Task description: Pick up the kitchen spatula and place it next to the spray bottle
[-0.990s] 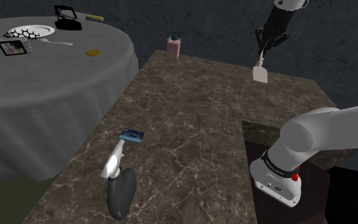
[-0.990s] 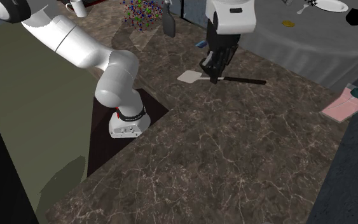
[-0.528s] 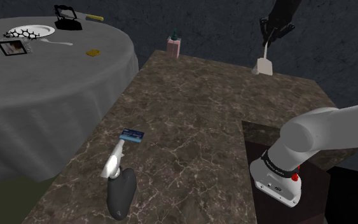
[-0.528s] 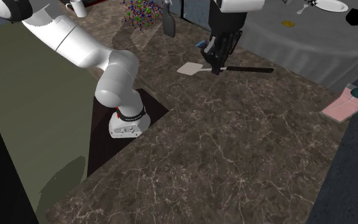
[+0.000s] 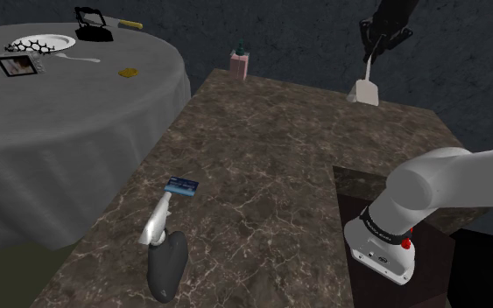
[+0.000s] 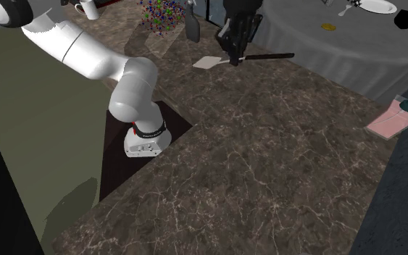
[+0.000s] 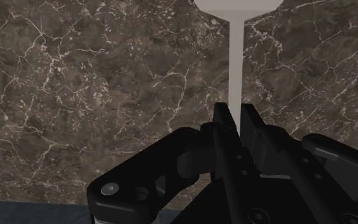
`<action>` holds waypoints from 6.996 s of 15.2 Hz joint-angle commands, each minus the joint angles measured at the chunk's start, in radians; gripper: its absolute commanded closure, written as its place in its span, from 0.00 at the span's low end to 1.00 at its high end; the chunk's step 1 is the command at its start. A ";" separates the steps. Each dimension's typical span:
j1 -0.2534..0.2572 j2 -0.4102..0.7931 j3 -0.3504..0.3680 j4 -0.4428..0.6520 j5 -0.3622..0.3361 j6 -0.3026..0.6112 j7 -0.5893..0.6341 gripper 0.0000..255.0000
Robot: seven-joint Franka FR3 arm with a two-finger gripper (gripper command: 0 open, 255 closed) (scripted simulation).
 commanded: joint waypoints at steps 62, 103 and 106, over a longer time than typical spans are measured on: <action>-0.272 -0.187 1.276 0.815 0.966 -0.318 1.280 1.00; -0.111 -0.499 1.407 0.318 1.207 -0.014 1.143 1.00; -0.113 -0.543 1.414 0.300 1.249 -0.016 1.130 1.00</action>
